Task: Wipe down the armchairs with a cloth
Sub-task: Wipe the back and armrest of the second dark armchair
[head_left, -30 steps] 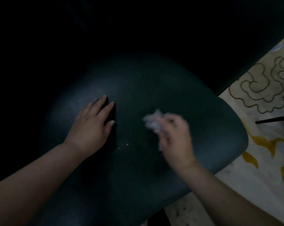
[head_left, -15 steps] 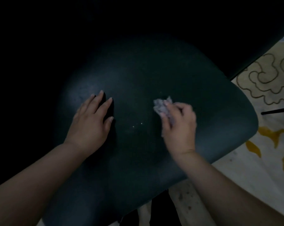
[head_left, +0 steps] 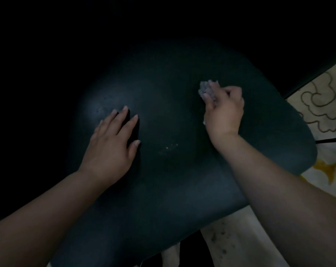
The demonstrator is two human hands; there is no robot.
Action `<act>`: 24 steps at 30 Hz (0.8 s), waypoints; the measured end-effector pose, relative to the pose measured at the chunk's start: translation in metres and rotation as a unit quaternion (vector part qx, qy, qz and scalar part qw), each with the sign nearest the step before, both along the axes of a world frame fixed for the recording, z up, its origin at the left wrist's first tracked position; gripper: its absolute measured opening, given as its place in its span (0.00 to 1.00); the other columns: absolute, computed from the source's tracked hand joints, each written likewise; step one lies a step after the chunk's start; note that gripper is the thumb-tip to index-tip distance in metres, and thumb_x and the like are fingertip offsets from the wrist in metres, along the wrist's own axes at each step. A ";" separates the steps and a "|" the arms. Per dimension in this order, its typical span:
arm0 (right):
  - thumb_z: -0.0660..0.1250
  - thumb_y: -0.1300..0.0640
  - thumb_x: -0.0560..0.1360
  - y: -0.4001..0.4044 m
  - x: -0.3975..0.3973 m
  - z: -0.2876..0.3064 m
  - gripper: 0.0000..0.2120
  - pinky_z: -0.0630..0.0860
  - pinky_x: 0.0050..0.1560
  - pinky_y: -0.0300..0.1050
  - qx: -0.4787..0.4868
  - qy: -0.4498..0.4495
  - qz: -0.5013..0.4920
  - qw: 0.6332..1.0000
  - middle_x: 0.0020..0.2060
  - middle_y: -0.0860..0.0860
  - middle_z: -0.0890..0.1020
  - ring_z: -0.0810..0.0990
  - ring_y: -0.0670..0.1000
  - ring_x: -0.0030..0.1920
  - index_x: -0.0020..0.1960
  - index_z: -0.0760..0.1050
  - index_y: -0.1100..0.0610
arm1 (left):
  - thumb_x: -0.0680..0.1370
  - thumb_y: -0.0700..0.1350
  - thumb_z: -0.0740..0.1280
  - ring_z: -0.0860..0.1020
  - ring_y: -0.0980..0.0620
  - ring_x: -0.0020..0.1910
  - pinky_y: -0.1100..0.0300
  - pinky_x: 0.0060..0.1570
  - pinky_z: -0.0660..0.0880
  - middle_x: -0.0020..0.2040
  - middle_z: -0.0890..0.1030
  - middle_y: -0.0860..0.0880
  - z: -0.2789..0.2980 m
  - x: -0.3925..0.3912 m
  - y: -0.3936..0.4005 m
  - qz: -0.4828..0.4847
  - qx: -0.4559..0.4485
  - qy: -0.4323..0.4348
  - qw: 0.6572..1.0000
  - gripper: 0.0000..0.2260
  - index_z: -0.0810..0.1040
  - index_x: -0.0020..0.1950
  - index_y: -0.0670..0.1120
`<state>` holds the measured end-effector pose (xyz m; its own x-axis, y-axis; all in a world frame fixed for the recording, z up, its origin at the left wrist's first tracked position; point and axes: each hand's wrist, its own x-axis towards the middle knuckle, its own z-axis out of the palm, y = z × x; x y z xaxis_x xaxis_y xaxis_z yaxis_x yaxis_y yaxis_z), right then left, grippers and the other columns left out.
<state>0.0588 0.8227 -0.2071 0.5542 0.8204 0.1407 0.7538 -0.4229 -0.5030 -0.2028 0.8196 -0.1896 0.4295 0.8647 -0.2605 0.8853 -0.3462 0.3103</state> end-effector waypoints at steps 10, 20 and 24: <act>0.72 0.49 0.71 -0.043 -0.060 0.011 0.10 0.74 0.33 0.43 0.001 0.019 0.202 0.979 0.38 0.56 0.75 0.76 0.55 0.36 0.45 0.83 0.55 | 0.79 0.55 0.58 0.47 0.51 0.78 0.55 0.74 0.45 0.79 0.51 0.51 0.002 -0.004 0.001 -0.014 0.001 -0.015 1.000 0.27 0.58 0.77 0.52; 0.67 0.48 0.73 -0.066 -0.116 0.005 0.11 0.73 0.32 0.47 -0.048 0.010 0.255 0.966 0.41 0.54 0.73 0.74 0.55 0.38 0.44 0.76 0.56 | 0.79 0.56 0.59 0.47 0.51 0.77 0.55 0.71 0.48 0.79 0.52 0.52 0.004 -0.024 -0.001 -0.008 0.004 0.002 1.000 0.27 0.58 0.77 0.53; 0.71 0.54 0.71 -0.052 -0.084 0.007 0.09 0.76 0.37 0.50 -0.001 0.003 0.242 0.970 0.42 0.58 0.76 0.76 0.59 0.40 0.47 0.80 0.59 | 0.79 0.57 0.58 0.46 0.51 0.78 0.52 0.74 0.48 0.79 0.50 0.51 0.006 -0.024 -0.009 0.001 -0.003 0.006 1.000 0.29 0.56 0.78 0.53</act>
